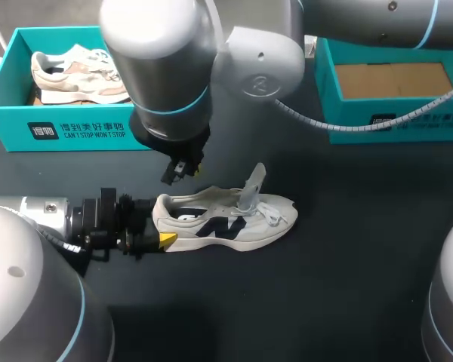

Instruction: Take the shoe out of the shoebox, open the shoe tongue, remove and reinsert the insole, then place the shoe into the shoebox

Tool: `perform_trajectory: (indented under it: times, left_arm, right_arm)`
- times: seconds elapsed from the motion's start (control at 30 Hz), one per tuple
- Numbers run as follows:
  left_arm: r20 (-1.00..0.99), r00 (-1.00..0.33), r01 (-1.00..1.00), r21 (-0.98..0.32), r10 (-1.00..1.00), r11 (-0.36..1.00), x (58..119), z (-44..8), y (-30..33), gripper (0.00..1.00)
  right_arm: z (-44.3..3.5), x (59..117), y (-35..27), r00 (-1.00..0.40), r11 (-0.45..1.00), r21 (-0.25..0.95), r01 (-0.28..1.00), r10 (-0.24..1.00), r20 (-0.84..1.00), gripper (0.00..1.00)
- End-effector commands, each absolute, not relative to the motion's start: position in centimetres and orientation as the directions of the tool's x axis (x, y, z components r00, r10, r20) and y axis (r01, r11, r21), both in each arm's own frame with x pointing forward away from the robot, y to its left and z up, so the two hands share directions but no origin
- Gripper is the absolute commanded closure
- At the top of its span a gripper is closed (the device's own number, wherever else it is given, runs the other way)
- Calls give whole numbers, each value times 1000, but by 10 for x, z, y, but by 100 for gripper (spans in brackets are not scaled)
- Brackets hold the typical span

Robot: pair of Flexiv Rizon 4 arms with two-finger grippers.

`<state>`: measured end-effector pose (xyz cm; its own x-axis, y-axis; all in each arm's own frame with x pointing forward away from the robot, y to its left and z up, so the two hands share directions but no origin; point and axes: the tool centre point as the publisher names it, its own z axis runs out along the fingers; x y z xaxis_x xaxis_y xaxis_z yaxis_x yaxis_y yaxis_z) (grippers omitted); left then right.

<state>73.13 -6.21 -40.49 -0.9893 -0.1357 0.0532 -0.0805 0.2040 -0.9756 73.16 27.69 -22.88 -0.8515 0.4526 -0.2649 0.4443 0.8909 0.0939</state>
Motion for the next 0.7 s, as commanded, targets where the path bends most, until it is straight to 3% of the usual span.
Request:
perform_trajectory:
  times: [0.03,0.4,0.7]
  left_arm:
    - [52,-989,-80,-976,-137,204,730,-406,-62,100]
    - [52,-989,-80,-976,-137,204,730,-406,-62,100]
    - [52,-989,-80,-976,-137,204,730,-406,-62,100]
  right_arm:
    - [-230,732,278,-851,891,93,445,453,-266,100]
    - [-307,712,284,-927,934,-6,357,353,-128,100]
    - [-305,706,281,-921,925,-49,377,369,-122,100]
